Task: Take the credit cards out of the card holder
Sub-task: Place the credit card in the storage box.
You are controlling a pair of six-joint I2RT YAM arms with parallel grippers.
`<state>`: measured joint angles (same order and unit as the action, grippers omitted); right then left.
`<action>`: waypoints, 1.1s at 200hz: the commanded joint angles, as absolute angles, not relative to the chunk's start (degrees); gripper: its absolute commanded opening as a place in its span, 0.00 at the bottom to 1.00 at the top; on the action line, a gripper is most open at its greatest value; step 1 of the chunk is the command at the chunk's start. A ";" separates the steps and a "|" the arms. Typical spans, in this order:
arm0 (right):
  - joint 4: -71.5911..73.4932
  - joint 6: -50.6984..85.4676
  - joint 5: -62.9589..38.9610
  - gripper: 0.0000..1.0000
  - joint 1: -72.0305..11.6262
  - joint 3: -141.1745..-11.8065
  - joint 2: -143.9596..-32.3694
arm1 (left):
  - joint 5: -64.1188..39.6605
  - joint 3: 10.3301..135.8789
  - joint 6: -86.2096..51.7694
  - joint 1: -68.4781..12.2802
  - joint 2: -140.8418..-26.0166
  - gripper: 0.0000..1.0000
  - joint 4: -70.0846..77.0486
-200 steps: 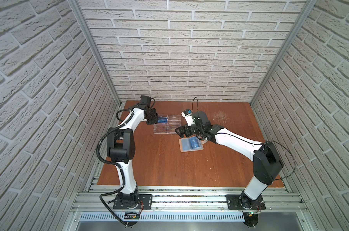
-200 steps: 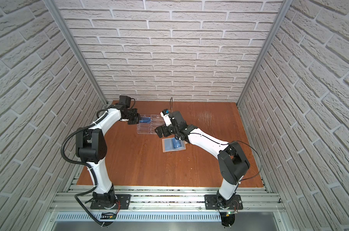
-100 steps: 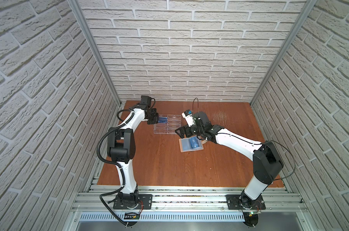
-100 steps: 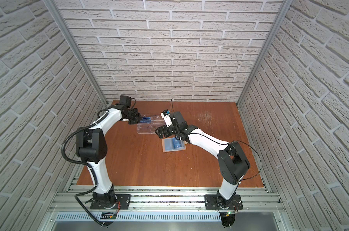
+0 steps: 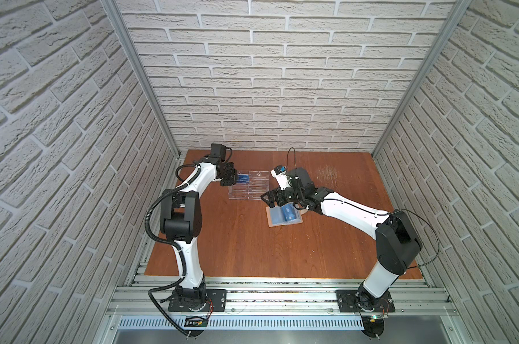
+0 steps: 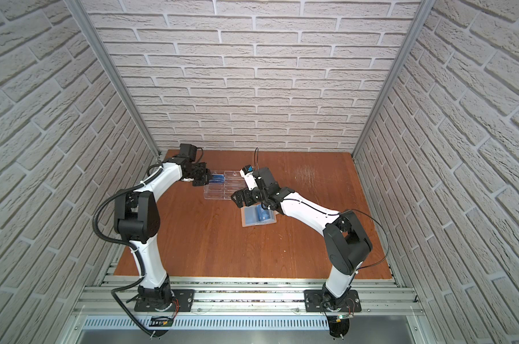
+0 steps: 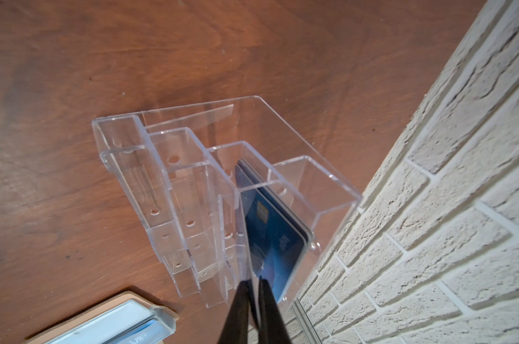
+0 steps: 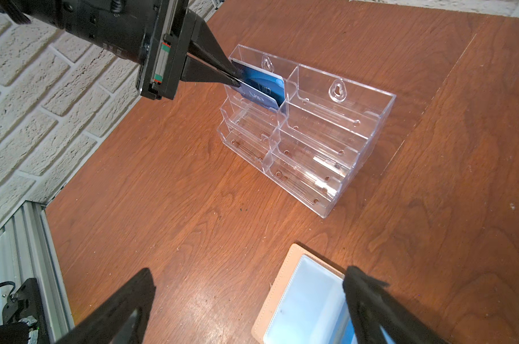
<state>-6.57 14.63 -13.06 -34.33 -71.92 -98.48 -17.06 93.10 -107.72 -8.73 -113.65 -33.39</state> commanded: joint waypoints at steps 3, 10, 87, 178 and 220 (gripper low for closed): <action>-3.96 15.20 -14.00 1.00 -33.93 -71.21 -95.54 | -17.39 92.18 -108.19 -9.36 -114.42 0.12 -31.83; -3.96 15.29 -14.10 1.00 -33.93 -71.20 -95.54 | -17.30 92.12 -108.19 -9.40 -114.36 0.12 -31.70; -3.88 15.29 -14.55 1.00 -33.66 -70.75 -95.45 | -14.57 93.49 -104.50 -9.52 -112.20 0.15 -32.12; -4.23 15.60 -14.24 1.00 -32.87 -71.25 -95.78 | 0.78 88.17 -79.58 -10.59 -95.52 0.70 -35.55; -4.22 15.69 -13.72 1.00 -32.52 -72.71 -97.26 | 13.86 79.57 -59.40 -14.29 -86.98 0.98 -30.82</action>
